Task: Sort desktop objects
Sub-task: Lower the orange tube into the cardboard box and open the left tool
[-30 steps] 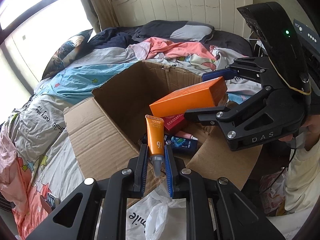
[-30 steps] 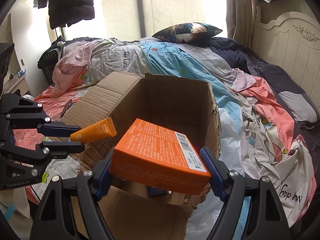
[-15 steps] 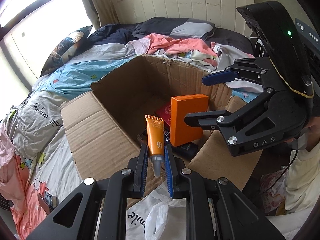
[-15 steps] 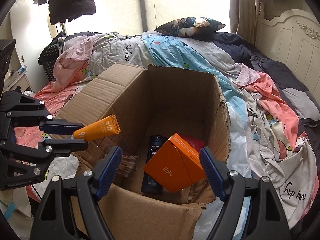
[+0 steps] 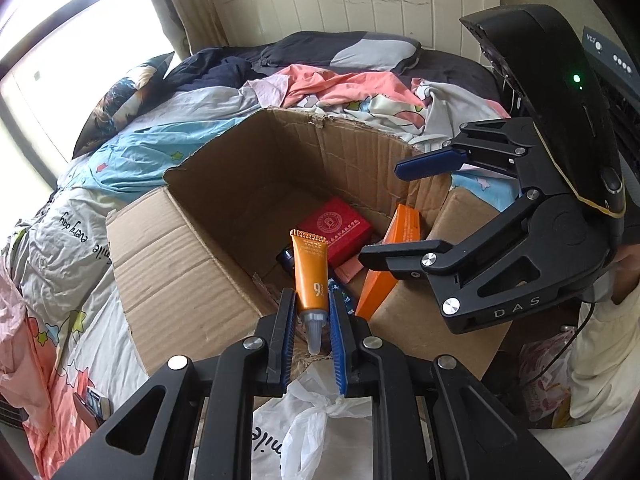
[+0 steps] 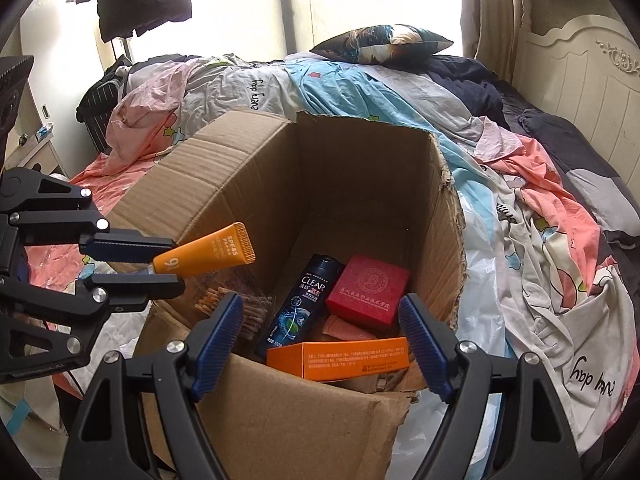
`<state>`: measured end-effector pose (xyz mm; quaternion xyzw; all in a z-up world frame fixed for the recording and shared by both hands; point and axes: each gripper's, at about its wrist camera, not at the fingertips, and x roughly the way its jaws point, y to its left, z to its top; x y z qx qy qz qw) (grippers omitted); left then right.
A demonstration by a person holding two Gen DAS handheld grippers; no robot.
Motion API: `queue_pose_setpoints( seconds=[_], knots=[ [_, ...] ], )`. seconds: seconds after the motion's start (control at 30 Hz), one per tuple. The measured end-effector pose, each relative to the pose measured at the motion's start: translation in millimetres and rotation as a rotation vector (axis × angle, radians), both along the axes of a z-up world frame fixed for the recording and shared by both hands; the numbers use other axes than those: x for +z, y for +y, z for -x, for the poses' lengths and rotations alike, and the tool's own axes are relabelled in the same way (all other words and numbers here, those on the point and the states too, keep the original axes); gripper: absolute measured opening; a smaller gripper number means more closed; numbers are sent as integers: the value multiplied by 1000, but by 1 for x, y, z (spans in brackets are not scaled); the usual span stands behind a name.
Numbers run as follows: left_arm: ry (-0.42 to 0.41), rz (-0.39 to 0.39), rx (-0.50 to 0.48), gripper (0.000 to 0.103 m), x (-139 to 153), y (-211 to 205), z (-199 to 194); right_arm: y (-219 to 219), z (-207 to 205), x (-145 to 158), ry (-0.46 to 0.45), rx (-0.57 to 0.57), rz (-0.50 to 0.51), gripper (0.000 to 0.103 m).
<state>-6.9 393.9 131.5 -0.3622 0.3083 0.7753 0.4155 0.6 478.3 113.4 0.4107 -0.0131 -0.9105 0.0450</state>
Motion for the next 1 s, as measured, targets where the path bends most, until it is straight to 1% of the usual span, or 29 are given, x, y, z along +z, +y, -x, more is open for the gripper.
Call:
queue_pose_setpoints(
  seconds=[0.53, 0.7, 0.83, 0.9, 1.0],
  knots=[
    [5, 2, -10, 16, 2, 0, -8, -5, -4, 2, 10, -4, 3, 77],
    [5, 0, -5, 19, 5, -6, -9, -10, -6, 5, 13, -3, 8, 77],
    [10, -6, 4, 27, 8, -12, -9, -14, -7, 8, 16, -3, 13, 77],
    [16, -15, 6, 39, 10, -16, -10, -16, -8, 9, 17, -3, 15, 77],
    [32, -30, 10, 54, 14, -23, -12, -19, -8, 11, 19, -3, 18, 77]
  ],
)
